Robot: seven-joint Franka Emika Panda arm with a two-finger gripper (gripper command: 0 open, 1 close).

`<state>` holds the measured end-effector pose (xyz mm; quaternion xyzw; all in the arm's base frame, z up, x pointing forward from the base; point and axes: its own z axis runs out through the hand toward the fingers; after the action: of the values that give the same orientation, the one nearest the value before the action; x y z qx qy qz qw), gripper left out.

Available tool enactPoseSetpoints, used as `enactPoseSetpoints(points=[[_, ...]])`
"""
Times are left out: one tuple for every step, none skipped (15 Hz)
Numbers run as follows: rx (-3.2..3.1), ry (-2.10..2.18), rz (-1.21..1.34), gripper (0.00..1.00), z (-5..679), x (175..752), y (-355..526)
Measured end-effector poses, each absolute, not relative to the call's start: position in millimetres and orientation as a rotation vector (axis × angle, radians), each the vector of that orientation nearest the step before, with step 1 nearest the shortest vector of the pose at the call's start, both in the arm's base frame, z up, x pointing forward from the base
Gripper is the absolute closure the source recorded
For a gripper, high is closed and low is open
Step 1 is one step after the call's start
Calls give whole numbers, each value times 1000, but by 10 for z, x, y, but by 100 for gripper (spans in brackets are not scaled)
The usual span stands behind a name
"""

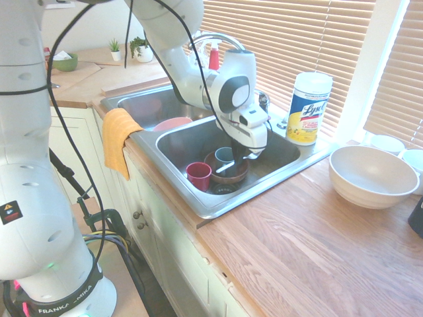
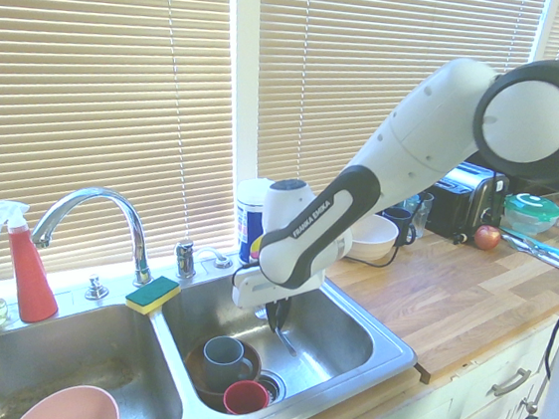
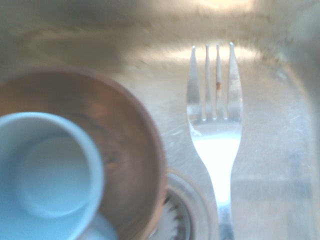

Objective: Put the fork into the sink

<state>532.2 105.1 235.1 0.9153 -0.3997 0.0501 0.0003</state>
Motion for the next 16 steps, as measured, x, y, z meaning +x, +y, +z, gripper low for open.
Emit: enactPoseSetpoints(points=[[2870, -1234, 162, 100, 2179, 5330, 1012], [2865, -1222, 163, 100, 2017, 5333, 997], [2861, -1215, 157, 100, 1877, 5344, 1005], [2857, -1210, 149, 100, 1767, 5361, 1027], [2855, -1205, 143, 0, 1672, 5385, 1055], [2851, -1214, 132, 0, 1590, 5404, 1079], [2847, -1222, 121, 0, 1523, 5418, 1089], [2843, -1230, 117, 0, 1475, 5426, 1082], [2840, -1239, 110, 0, 1446, 5427, 1074], [2839, -1248, 103, 0, 1430, 5430, 1072], [2840, -1253, 100, 0, 1426, 5437, 1070], [2843, -1258, 97, 0, 1428, 5443, 1068], [2845, -1259, 95, 0, 1430, 5445, 1070], [2847, -1263, 94, 0, 1439, 5449, 1076], [2853, -1264, 101, 0, 1474, 5460, 1087], [2860, -1263, 113, 0, 1542, 5477, 1106]])
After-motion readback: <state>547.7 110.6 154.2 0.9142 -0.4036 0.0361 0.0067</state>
